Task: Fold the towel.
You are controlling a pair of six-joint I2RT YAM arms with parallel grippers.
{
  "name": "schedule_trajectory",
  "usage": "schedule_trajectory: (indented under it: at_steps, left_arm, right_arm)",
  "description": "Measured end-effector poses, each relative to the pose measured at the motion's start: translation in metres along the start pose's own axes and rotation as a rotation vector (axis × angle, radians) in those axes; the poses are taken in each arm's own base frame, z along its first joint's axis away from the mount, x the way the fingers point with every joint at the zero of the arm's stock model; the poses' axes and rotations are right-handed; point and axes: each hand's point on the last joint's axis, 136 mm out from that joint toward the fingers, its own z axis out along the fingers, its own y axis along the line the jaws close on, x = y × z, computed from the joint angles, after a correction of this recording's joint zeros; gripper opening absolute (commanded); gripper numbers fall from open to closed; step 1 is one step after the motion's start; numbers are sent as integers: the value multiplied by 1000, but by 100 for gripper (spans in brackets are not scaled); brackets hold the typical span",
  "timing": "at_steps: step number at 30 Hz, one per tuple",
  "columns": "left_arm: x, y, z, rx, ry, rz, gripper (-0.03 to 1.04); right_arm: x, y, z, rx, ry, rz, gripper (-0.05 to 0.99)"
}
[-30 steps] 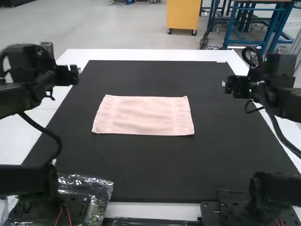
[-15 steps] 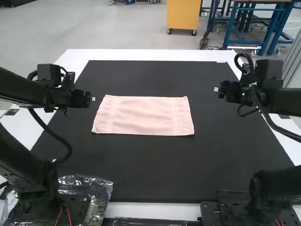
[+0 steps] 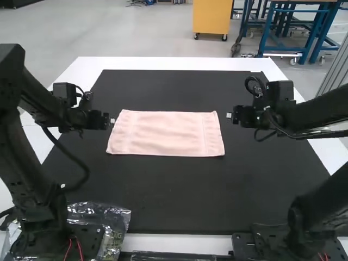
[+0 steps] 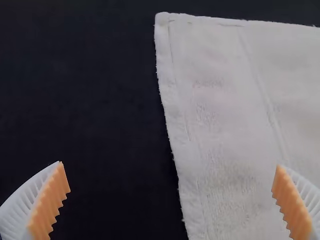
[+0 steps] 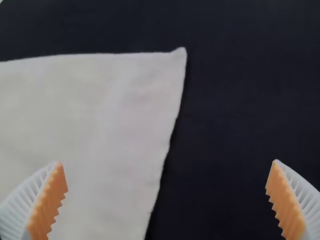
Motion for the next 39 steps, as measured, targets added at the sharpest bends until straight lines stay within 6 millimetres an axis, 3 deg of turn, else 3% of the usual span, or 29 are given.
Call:
schedule_trajectory:
  at_steps: [4,10,18,30,39]
  left_arm:
    - [-2,5,18,10,10,17,96]
    - [-10,13,42,17,12,40,96]
    - [-17,20,62,20,13,64,96]
    - [-30,11,77,43,-2,102,96]
    - [-20,13,90,48,26,106,96]
  right_arm:
    - [7,-5,21,1,26,5,91]
    - [2,-10,51,1,25,-3,91]
    - [9,-17,86,0,58,-18,91]
    - [14,17,125,-63,70,-80,91]
    - [24,14,140,-58,86,-82,91]
